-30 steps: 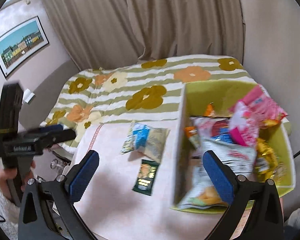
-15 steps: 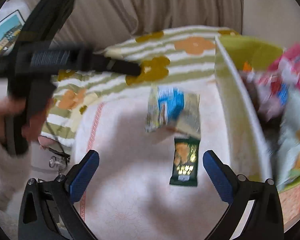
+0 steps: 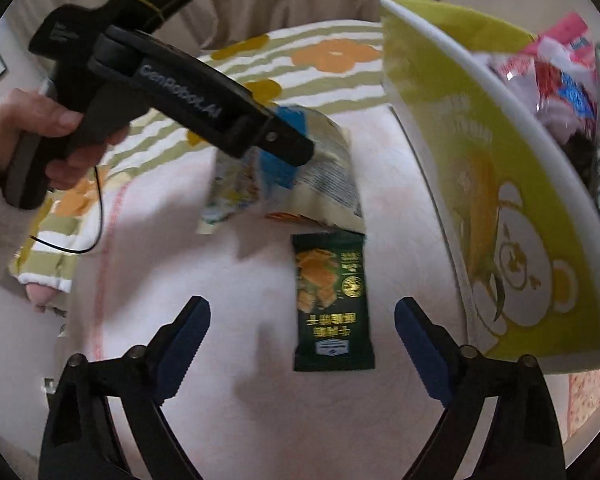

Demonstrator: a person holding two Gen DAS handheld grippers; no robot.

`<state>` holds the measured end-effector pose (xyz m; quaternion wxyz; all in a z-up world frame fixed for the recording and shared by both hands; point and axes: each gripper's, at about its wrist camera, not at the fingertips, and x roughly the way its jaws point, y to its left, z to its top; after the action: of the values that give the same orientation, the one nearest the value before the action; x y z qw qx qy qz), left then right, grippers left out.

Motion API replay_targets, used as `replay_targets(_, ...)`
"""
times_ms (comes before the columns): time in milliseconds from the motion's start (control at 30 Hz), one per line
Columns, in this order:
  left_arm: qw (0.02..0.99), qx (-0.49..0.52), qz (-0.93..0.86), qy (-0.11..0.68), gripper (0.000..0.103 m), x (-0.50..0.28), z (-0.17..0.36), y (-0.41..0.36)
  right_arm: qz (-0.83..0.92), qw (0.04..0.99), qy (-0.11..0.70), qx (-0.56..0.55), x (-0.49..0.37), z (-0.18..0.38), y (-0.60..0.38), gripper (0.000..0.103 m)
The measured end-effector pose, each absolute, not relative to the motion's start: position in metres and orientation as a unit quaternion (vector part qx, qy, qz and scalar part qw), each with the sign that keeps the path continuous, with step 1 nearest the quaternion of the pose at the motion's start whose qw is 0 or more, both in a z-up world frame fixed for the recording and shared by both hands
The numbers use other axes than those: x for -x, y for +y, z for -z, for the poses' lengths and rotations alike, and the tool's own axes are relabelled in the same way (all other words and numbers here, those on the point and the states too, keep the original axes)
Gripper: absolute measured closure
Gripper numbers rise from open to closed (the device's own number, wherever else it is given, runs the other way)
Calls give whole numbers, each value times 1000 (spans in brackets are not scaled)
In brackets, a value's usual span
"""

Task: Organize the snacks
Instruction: 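Grasp the blue-white milk bag with the left tool while the right tool grasps the green cracker packet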

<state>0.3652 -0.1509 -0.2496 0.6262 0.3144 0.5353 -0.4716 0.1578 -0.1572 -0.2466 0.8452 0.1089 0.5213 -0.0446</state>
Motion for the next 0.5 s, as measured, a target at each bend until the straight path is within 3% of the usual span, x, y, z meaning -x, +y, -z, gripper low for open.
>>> replay_targets(133,607,-322,475,549,17,-364,264,-157,56,836,534,-116,-161,263,-167,29)
replay_targets(333,599,-329,473,556,23,-357,277,-158,58,835,538,-100,-167,275,-169,35)
replay_targets(500,608,-284,469,574,41,-362,275,-149,59,841,531,-90,-172,275,-166,38)
